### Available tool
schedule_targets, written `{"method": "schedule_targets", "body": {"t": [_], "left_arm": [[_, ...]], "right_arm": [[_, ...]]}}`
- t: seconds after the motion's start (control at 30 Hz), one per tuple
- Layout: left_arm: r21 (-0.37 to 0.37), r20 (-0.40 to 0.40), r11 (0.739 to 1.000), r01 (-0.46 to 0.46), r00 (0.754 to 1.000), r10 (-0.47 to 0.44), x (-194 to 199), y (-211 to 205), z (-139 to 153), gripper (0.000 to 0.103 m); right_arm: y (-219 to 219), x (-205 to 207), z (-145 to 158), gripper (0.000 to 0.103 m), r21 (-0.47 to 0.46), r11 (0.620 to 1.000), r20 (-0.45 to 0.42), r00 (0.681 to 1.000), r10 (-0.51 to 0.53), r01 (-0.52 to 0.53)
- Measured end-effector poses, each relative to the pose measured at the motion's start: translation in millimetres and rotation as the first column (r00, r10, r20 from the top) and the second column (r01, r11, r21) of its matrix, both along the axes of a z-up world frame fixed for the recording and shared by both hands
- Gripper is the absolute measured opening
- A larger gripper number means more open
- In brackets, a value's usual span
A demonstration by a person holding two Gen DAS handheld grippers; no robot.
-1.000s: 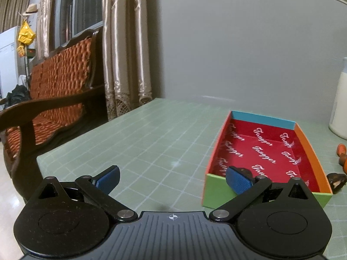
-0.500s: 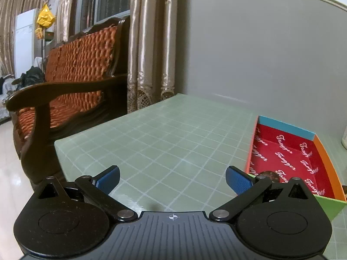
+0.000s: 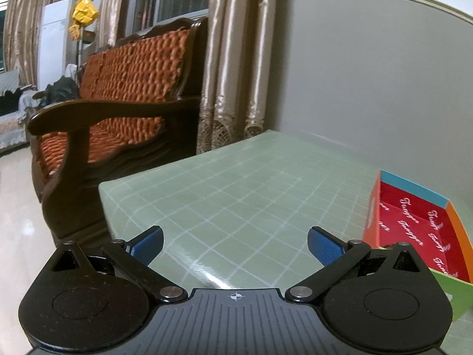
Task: Organize fruits
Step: 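Carry the large orange over the red box and release it with the right gripper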
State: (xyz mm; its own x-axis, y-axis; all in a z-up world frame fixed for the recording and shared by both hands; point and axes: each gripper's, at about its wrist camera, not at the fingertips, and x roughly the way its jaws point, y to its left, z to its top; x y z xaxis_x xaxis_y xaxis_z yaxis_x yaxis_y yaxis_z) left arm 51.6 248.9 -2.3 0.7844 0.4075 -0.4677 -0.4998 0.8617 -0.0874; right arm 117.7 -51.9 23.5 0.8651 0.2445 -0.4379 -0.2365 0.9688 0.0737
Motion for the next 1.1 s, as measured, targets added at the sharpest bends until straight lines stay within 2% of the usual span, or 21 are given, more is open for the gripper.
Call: {"method": "schedule_targets", "body": {"t": [0.37, 0.8, 0.9, 0.97, 1.03, 1.1], "left_arm": [[-0.027, 0.0, 0.999, -0.046, 0.999, 0.046, -7, 20, -3, 0.103], [-0.025, 0.001, 0.999, -0.046, 0.999, 0.046, -7, 22, -4, 0.103], [-0.023, -0.001, 0.999, -0.042, 0.999, 0.042, -6, 21, -4, 0.103], [-0.02, -0.004, 0.999, -0.036, 0.999, 0.036, -5, 18, -4, 0.103], [-0.017, -0.007, 0.999, -0.03, 1.0, 0.03, -4, 16, -4, 0.103], [-0.012, -0.007, 1.0, -0.024, 1.0, 0.024, -3, 13, -4, 0.103]], "right_arm": [[55, 7, -5, 0.042, -0.033, 0.992, -0.032, 0.992, 0.125, -0.126], [74, 21, -26, 0.042, -0.029, 0.99, -0.126, 0.983, 0.135, -0.14], [74, 22, -27, 0.045, -0.012, 0.988, -0.144, 0.978, 0.15, -0.153], [71, 22, -25, 0.058, 0.019, 0.987, -0.144, 0.976, 0.162, -0.161], [68, 18, -21, 0.066, 0.029, 0.988, -0.121, 0.98, 0.157, -0.154], [64, 12, -17, 0.066, 0.03, 0.987, -0.087, 0.983, 0.162, -0.16]]}}
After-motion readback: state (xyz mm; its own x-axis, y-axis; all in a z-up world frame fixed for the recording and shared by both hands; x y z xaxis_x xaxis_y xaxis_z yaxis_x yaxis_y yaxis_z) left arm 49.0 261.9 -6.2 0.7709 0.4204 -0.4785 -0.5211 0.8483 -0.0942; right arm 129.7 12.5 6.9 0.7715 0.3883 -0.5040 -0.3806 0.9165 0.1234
